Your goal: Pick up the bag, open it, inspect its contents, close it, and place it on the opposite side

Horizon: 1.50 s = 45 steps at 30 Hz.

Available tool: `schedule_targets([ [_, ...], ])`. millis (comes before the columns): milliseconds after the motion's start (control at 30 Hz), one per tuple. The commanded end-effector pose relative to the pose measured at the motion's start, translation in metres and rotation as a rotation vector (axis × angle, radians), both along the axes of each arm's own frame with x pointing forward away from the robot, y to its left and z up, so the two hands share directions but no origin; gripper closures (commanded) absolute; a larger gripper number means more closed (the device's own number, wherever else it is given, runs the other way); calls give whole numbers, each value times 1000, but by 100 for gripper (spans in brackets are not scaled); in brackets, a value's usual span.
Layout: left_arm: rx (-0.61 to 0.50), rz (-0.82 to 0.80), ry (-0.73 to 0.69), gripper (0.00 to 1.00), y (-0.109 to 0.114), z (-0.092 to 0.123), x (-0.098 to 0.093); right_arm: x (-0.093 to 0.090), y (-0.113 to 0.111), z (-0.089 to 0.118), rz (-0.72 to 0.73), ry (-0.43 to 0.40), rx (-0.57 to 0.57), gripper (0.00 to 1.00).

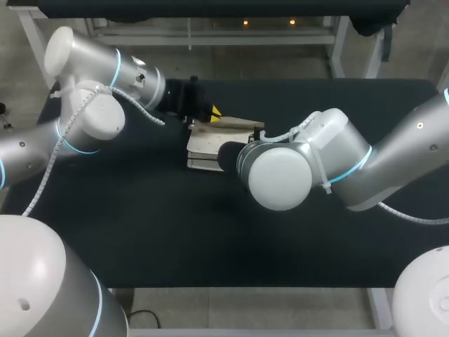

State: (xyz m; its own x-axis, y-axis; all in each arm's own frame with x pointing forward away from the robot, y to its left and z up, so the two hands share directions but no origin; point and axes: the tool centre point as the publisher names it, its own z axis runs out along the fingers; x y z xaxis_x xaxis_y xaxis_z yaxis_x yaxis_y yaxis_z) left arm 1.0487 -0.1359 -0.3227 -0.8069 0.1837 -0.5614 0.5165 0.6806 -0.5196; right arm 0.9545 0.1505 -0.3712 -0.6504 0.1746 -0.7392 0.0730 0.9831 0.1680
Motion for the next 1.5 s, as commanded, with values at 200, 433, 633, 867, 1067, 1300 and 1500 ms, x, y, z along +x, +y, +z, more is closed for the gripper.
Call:
schedule_targets([
  [200,-23,-7,-43,100,4,-15,-34,-2,-3,-5,18,-26,18,100],
  [433,-14,8,-50,100,8,-29,-42,-2,-3,-5,18,-26,18,100],
  [633,-28,45,-70,100,14,-37,-49,-2,-3,-5,18,-26,18,100],
  [867,-45,60,-78,100,15,-33,-47,-2,-3,-5,18,-26,18,100],
  [1067,-41,65,-94,60,11,-28,-36,-2,-3,-5,18,-26,18,100],
  [1300,-29,75,-71,85,11,-27,-20,-2,-3,-5,18,-26,18,100],
  [1500,-1,42,-21,100,10,-26,-5,-2,-3,-5,18,-26,18,100],
])
